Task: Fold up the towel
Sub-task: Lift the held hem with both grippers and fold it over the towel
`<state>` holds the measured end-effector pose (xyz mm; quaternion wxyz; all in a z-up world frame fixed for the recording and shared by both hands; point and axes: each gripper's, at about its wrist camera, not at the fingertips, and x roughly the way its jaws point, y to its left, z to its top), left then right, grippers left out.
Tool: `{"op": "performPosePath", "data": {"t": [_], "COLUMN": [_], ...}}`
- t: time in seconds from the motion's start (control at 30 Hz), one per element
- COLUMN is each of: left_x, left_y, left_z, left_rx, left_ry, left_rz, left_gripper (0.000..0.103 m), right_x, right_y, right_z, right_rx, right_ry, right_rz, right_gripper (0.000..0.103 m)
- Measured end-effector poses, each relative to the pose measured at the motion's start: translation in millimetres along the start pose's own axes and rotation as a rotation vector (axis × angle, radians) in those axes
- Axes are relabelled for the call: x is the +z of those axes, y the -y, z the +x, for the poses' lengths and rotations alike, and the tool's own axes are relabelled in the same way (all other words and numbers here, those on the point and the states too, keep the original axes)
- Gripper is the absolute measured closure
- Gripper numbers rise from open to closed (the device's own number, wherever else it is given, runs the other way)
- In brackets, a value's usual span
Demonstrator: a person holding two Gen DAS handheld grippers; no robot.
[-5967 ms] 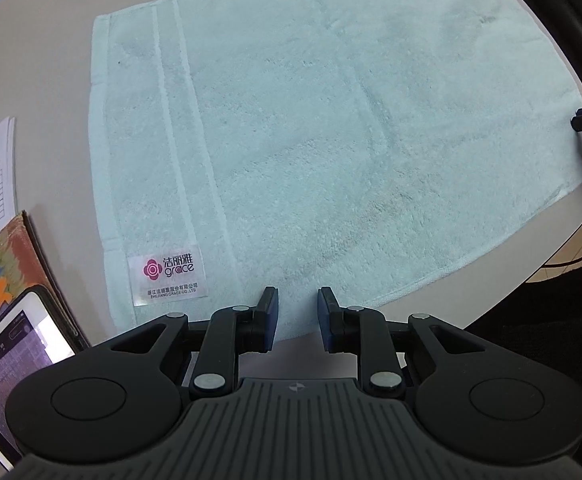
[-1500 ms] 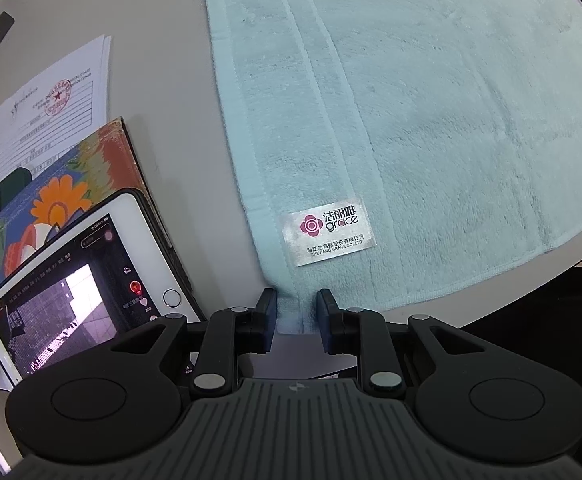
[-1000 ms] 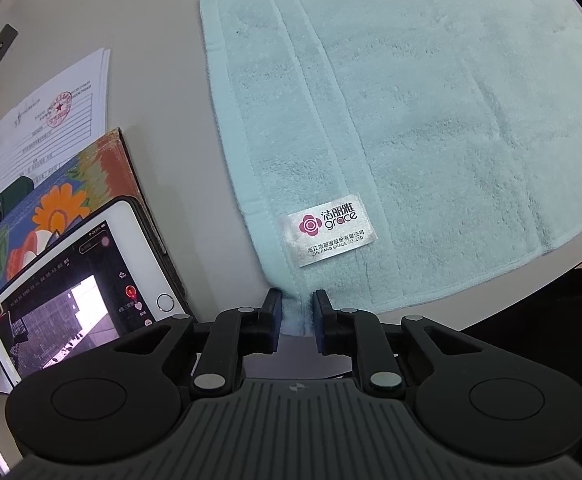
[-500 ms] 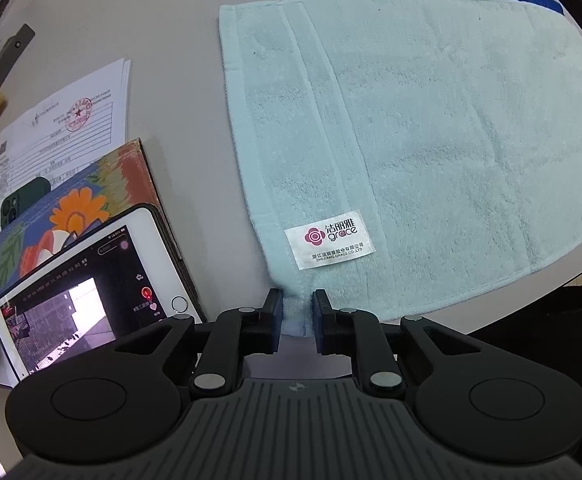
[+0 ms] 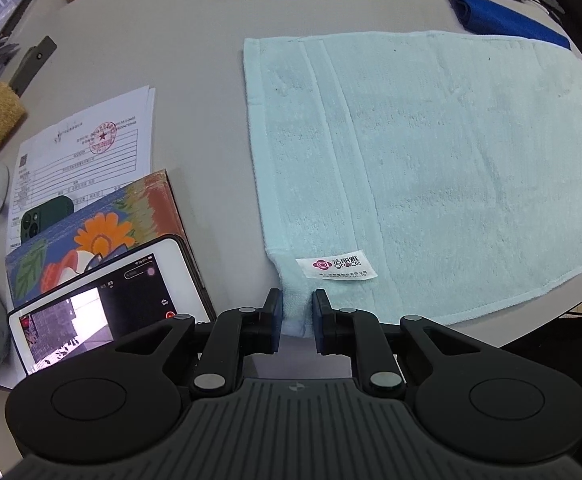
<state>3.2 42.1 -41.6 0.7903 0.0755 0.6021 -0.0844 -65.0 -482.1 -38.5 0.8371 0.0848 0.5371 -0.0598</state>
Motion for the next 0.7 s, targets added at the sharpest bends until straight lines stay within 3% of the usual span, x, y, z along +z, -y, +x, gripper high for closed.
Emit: {"op": "performPosePath", "data": {"t": [0.7], "left_x": [29.8], "left_y": [-24.7], "left_z": [-15.2], "left_rx": [0.019], "left_ry": [0.081], "left_rz": [-0.052], "left_gripper": [0.085], "right_x": [27.4], "right_y": [-3.7], "right_z": [-9.0], "right_rx": [-0.011], "right_ry": [0.073], "right_rz": [0.006], "right_gripper": [0.095]}}
